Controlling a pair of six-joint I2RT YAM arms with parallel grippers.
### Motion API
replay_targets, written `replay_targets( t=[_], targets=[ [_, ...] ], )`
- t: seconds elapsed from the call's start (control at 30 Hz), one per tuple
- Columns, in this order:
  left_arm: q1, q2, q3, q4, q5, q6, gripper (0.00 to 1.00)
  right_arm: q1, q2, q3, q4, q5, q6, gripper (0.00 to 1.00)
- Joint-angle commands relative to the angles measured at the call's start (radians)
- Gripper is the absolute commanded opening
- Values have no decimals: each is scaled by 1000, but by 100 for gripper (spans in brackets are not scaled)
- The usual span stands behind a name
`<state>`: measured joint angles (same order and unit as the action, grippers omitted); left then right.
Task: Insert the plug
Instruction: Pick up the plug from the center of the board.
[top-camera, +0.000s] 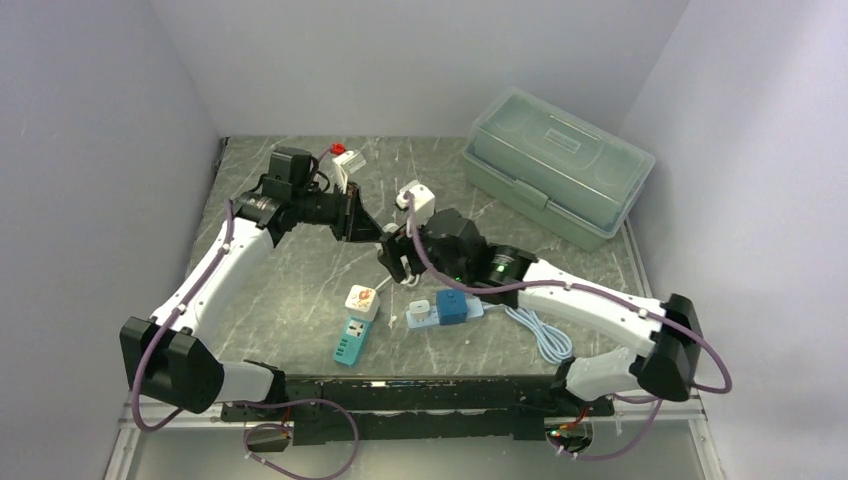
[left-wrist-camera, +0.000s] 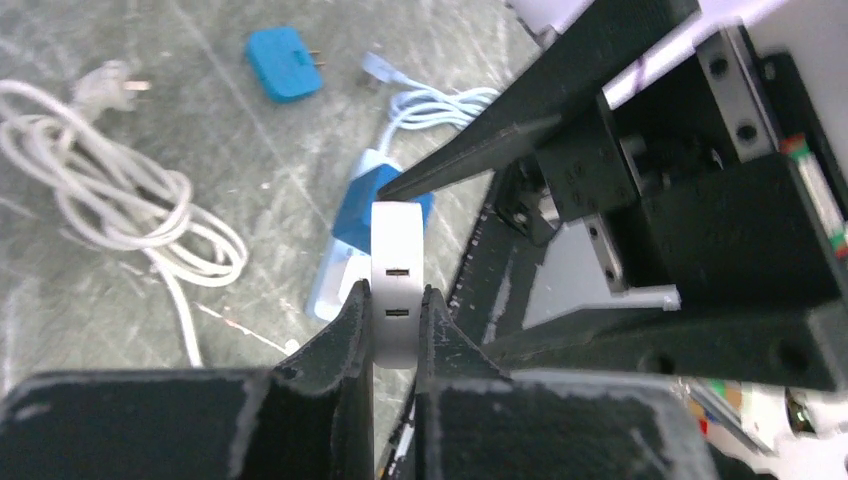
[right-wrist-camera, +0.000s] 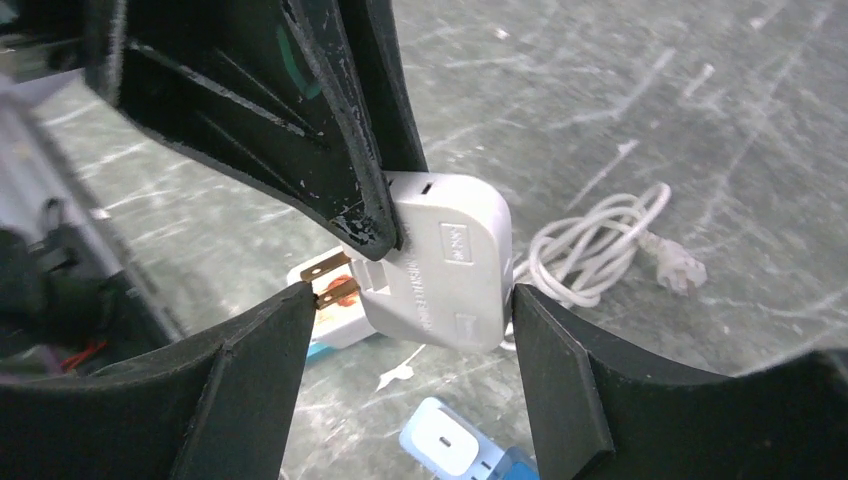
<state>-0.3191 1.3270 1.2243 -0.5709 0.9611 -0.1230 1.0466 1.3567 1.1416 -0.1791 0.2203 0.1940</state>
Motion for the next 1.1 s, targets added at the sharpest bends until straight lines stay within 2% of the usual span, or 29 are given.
replay_targets(
  t=[0.0, 0.07, 0.1, 0.27, 0.43, 0.57, 0.73, 0.8, 1.0, 1.07],
  targets=[
    [-14, -2, 99, -125, 220, 128, 0, -86, -168, -6, 81, -350, -43, 77],
    [-14, -2, 134, -168, 290, 197, 0, -141, -223, -28, 68, -548, -44, 78],
    [-14, -2, 148, -184, 313, 218, 0, -171, -236, -32, 62, -597, -42, 78],
    [-15, -10, 185, -256, 418, 300, 0, -215, -224, 2, 19, -719, -42, 78],
    [-15, -30, 216, -335, 411, 384, 0, -223, -174, 36, 31, -827, -2, 74],
    [-15, -45, 231, -345, 422, 402, 0, -224, -135, 37, 84, -894, 56, 60],
    [-18, -73, 209, -298, 438, 366, 0, -224, -133, -6, 239, -952, 169, 26],
    [-21, -87, 191, -266, 441, 345, 0, -224, -129, -20, 305, -959, 212, 21],
    [-31, -104, 174, -236, 432, 330, 0, -224, -84, -25, 392, -996, 286, 24],
    [-32, -106, 176, -243, 430, 333, 0, -224, -74, -31, 416, -1009, 309, 42]
  ],
)
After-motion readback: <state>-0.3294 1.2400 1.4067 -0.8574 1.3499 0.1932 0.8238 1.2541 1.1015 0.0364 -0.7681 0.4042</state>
